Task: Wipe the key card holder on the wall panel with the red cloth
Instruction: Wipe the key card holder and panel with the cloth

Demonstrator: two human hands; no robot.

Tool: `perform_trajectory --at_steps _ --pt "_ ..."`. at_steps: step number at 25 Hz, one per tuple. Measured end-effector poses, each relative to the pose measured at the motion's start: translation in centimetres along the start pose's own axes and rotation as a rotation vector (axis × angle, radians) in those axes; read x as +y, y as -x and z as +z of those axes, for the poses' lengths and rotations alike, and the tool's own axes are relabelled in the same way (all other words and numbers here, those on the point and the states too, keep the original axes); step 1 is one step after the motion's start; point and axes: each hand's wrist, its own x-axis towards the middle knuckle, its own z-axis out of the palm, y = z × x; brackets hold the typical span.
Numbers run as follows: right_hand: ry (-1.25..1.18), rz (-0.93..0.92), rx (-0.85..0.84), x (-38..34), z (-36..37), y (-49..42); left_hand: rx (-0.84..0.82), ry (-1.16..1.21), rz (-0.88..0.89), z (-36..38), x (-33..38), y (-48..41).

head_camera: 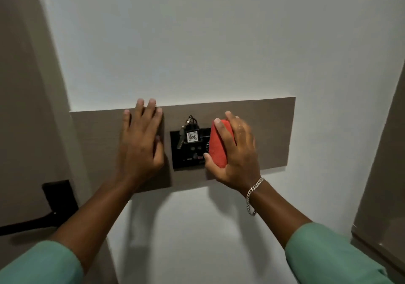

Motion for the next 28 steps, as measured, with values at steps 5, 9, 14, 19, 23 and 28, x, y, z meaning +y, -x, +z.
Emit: perform_trajectory --at_steps 5,9,14,19,23,28 --pt "0.080 0.005 -0.001 0.0 4.4 0.6 -0.018 -0.399 0.102 3.1 -2.4 1.4" --pt "0.085 -0.061 0.089 2.9 5.0 0.8 0.052 -0.431 0.110 3.8 -2.7 1.3" --pt "0.023 -0.029 0.145 1.6 6.1 0.0 0.076 -0.459 0.120 4.0 -2.7 1.2" --pt "0.023 -0.111 0.131 3.7 5.4 0.4 0.096 -0.472 0.124 3.9 -2.6 1.2" --pt "0.008 -0.134 0.124 2.3 5.8 -0.2 0.096 -0.472 0.129 4.0 -2.7 1.1" --pt "0.003 -0.038 0.126 3.8 4.9 -0.7 0.105 -0.461 0.126 4.0 -2.7 1.2"
